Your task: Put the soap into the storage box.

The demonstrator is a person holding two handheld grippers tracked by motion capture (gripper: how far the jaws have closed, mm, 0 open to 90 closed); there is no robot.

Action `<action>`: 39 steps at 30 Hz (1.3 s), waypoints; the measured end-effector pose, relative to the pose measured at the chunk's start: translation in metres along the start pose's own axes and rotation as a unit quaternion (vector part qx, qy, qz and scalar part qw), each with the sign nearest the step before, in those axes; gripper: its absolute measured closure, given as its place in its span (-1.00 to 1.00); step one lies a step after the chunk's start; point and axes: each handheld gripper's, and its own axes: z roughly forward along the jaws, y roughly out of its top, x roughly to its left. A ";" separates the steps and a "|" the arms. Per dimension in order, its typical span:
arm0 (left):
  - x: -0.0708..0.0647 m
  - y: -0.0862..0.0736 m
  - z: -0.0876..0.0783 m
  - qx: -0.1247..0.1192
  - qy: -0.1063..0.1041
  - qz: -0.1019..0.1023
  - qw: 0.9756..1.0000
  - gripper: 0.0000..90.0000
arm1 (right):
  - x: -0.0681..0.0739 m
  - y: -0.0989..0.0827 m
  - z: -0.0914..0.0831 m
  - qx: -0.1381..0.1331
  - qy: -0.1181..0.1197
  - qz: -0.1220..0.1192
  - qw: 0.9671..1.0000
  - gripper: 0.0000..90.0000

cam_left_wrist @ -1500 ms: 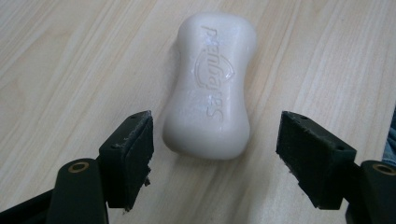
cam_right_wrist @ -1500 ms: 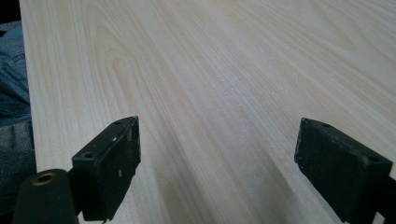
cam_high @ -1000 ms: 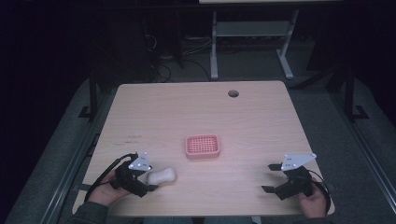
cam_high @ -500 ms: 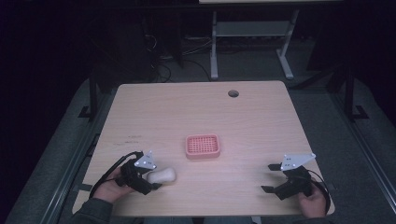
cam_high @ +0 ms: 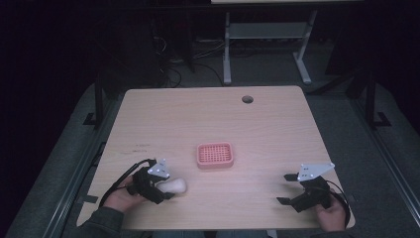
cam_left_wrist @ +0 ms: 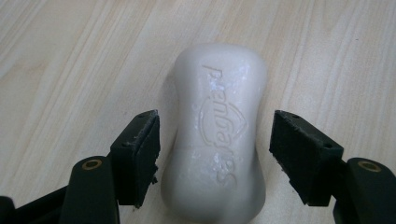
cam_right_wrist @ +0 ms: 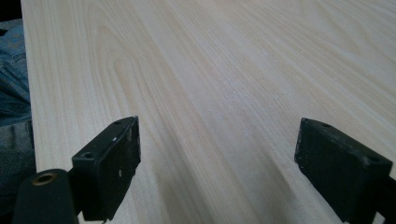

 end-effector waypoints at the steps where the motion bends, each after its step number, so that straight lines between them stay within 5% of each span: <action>1: 0.000 0.000 0.001 -0.002 0.000 -0.003 1.000 -0.25 | 0.000 0.000 0.000 0.000 0.000 0.000 1.000 -0.69; 23: 0.003 0.005 0.012 0.020 -0.017 -0.002 1.000 -0.01 | 0.000 0.001 0.000 0.000 0.001 -0.003 1.000 -0.69; 39: 0.002 0.009 0.012 0.033 -0.007 0.006 0.999 0.09 | 0.000 0.001 0.000 -0.002 0.000 -0.003 1.000 -0.69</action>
